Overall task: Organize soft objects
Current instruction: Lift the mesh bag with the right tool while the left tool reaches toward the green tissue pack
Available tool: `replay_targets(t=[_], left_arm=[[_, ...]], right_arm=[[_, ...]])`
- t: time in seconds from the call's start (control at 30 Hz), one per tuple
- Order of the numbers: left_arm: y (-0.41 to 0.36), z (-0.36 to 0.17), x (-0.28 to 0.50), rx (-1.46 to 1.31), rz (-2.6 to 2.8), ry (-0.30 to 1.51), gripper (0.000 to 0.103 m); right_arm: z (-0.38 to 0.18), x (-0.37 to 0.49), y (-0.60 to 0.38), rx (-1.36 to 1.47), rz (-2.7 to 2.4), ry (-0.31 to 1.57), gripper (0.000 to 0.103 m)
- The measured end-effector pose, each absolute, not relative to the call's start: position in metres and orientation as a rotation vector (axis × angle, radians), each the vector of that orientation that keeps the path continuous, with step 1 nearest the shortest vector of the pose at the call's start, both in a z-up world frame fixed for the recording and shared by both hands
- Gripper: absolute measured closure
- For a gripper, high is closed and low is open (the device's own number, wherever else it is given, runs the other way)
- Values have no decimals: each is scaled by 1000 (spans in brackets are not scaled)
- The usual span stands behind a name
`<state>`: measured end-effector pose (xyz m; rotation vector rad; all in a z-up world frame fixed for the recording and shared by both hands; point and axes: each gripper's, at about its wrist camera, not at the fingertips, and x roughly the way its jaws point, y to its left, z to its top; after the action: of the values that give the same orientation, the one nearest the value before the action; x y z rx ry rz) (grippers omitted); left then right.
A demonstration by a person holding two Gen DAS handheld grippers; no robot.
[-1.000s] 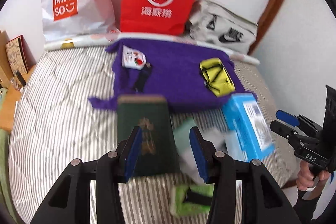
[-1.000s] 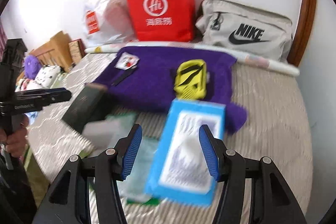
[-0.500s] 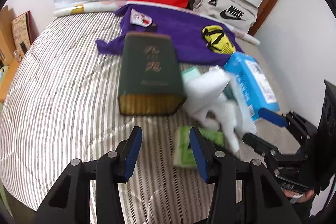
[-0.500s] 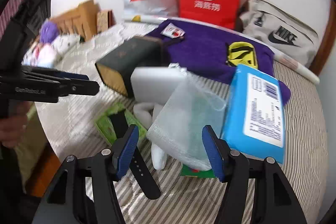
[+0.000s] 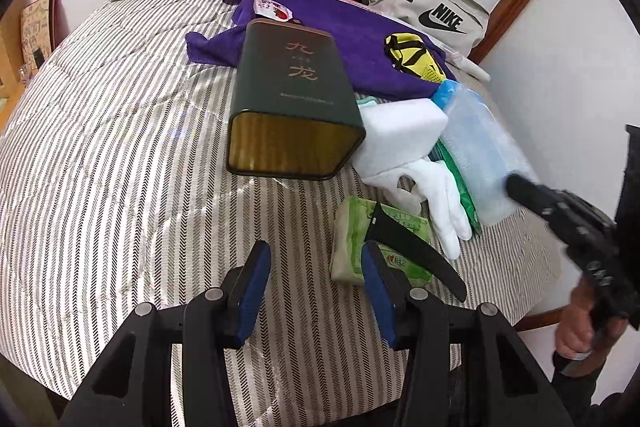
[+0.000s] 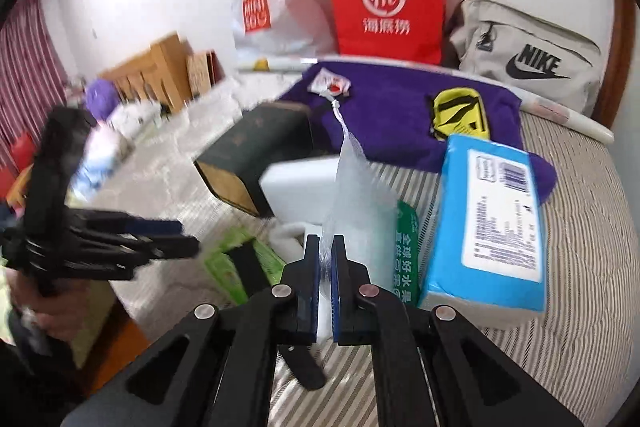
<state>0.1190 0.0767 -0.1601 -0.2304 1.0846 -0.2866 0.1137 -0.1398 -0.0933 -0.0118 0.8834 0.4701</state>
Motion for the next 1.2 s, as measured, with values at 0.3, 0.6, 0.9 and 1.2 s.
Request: replay_targets(t=[0.3,0.6,0.9,1.2], left_arm=[[62,-161,112,-222,-328,1092,58],[47,-167,109,-183,-320,1115,56],[33,-171,109,-146,-338,1120,52],[17,-173,109,-69,-379,1089,39]], right_arm=[[-71,71,-192,50,374,899,98],[-110,51,-232,46,234,982,94],[-145,74,-243,114,250,1006,87],[-162,87,-218,87,296,1005,47]])
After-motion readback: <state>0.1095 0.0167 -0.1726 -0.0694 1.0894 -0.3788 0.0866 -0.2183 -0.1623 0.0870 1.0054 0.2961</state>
